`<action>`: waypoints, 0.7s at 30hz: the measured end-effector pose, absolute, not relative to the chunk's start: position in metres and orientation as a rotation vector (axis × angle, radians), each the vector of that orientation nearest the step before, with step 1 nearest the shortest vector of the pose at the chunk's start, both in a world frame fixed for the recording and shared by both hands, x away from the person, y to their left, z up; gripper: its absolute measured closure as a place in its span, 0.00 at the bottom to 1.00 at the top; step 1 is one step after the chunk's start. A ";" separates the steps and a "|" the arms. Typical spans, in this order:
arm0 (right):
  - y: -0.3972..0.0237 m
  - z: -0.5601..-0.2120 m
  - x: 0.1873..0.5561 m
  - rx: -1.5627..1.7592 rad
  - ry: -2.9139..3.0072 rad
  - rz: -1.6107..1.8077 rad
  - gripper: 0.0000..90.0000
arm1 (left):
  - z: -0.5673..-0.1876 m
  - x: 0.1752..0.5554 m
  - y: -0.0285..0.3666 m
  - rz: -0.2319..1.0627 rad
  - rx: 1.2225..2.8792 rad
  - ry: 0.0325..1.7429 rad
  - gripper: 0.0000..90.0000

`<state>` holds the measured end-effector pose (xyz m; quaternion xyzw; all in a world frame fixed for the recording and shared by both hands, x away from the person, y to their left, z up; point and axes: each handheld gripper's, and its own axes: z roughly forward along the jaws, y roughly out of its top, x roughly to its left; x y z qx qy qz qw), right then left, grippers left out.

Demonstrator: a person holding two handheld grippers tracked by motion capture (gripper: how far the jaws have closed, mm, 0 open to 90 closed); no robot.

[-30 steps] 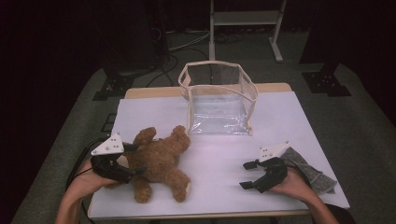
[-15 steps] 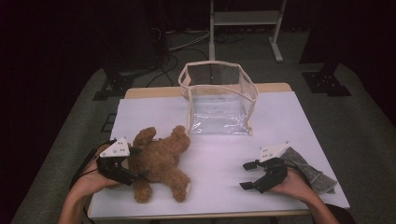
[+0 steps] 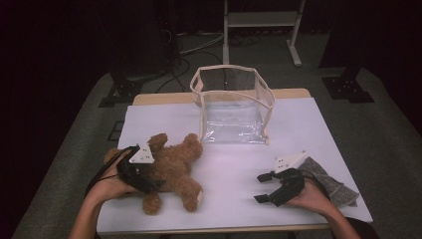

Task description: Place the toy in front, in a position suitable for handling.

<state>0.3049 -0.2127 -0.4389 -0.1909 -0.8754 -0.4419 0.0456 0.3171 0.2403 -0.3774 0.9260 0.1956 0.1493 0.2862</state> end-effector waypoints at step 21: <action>-0.212 -0.439 0.303 -0.556 -2.681 -1.332 0.25 | -0.377 0.336 0.231 0.429 2.544 0.627 0.44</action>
